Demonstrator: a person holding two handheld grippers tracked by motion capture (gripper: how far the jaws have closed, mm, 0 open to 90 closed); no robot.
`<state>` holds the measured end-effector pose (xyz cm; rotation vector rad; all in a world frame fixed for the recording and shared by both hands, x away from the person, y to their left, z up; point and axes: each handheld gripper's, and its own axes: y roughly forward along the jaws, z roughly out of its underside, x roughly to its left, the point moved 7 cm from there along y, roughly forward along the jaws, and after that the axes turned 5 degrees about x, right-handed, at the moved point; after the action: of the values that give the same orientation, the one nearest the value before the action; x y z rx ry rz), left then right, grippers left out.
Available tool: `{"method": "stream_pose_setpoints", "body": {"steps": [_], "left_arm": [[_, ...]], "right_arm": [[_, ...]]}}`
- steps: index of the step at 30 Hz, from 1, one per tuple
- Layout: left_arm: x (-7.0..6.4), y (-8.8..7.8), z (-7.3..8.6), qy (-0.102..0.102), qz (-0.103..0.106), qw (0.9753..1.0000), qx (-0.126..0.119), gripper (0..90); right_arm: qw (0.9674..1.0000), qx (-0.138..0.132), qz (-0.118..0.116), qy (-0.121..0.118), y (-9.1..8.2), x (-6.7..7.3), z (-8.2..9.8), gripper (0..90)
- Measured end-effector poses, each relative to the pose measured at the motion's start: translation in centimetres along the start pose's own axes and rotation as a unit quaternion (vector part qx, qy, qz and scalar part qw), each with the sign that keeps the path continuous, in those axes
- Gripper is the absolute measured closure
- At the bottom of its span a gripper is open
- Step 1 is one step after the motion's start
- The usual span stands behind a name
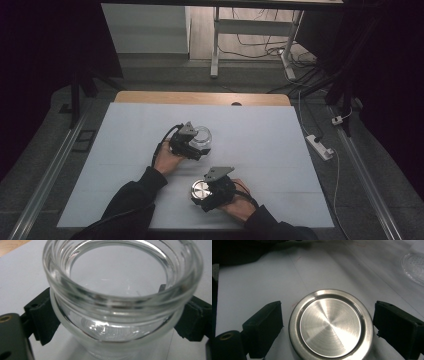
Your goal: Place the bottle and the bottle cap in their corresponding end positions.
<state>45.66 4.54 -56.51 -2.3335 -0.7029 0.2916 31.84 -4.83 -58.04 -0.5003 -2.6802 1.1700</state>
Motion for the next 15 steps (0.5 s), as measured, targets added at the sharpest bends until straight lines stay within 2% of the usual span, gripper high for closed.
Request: {"method": "stream_pose_setpoints", "body": {"steps": [7, 15], "left_arm": [[-0.2, -0.4, 0.4, 0.0, 0.0, 1.0, 0.007, 2.6], [-0.1, -1.4, 1.0, -0.017, 0.012, 0.9997, 0.009, 0.0]], "right_arm": [[1.0, -0.007, 0.004, 0.002, -0.5, -0.2, -0.3, 6.0], [0.9999, -0.015, 0.003, 0.008, -1.2, -0.5, -0.6, 2.8]]}}
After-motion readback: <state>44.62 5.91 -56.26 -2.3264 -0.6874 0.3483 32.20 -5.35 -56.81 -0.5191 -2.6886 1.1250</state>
